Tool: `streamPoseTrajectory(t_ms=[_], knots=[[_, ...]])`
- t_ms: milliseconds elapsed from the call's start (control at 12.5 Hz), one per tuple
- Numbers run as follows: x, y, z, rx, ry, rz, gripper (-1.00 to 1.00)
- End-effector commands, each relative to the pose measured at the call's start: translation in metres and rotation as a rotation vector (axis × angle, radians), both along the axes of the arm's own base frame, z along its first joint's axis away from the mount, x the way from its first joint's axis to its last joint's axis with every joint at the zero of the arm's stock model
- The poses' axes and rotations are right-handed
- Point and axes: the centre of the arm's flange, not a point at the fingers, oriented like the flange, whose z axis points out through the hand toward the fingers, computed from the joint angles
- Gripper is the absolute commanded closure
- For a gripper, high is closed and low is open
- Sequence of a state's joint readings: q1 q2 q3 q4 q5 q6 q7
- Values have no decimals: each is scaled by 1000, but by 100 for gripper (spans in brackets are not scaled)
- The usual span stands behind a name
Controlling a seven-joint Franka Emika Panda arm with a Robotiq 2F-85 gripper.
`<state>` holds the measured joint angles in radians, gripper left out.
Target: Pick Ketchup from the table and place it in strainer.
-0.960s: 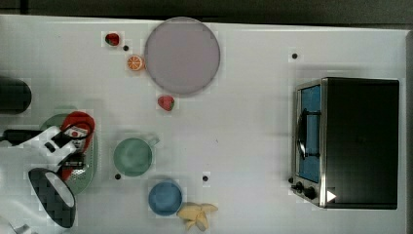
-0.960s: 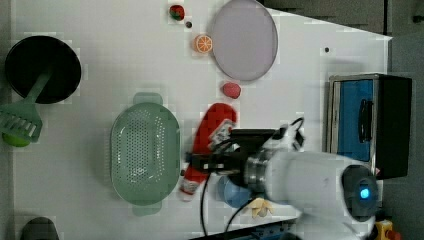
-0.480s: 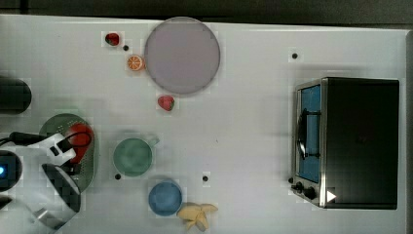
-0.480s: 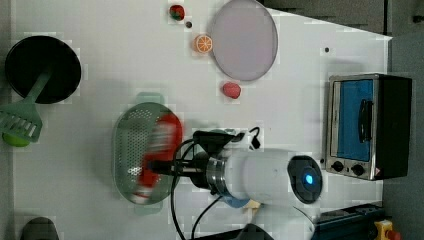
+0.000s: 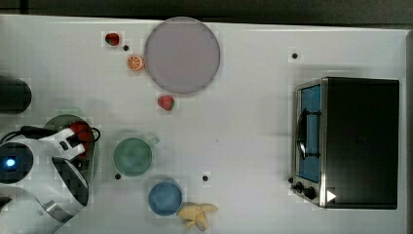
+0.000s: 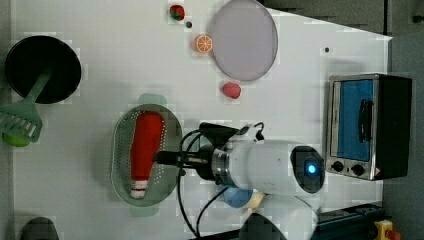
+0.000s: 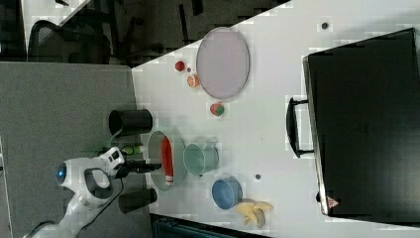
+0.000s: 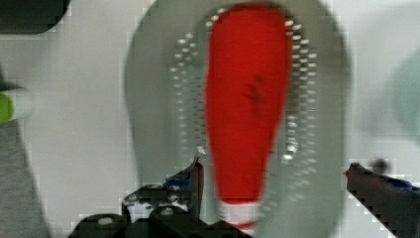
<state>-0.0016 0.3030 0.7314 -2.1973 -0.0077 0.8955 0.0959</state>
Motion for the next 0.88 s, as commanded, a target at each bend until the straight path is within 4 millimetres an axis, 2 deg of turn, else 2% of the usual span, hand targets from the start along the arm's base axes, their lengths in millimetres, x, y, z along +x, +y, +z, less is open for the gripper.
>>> streamPoseTrajectory(t_ms=[80, 320, 560, 720, 880], knots=[[30, -51, 58, -96, -40, -156, -100], [57, -128, 107, -187, -78, -301, -100], [76, -225, 166, -231, -136, -503, -100], [74, -286, 202, -247, -140, -629, -100], [68, -333, 232, -249, -116, -724, -100]])
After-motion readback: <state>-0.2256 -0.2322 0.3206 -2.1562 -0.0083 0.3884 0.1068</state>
